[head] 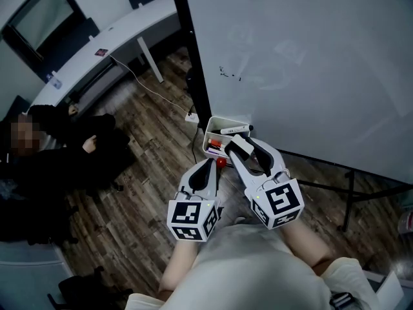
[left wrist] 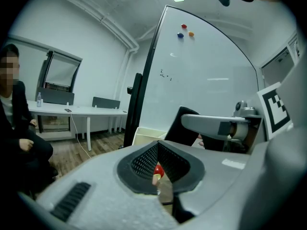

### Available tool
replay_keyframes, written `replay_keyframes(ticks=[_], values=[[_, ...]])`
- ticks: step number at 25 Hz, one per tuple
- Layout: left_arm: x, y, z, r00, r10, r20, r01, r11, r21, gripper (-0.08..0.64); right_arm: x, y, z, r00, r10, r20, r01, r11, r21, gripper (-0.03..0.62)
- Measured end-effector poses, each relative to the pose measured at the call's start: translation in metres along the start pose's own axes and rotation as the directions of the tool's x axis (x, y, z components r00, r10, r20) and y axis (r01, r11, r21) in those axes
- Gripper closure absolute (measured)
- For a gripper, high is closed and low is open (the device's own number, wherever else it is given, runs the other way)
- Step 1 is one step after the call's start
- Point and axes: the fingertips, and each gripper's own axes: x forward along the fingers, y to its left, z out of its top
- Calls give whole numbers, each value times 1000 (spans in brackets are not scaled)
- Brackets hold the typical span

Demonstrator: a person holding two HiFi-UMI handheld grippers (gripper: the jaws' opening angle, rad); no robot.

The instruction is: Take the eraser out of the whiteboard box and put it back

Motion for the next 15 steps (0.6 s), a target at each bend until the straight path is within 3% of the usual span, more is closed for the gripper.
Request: replay_keyframes(ticks=[15], values=[[-17,-8,3,999,-34,9,34,999,7,555,-20,10,15,999,-46,27,47,999,-18,407]])
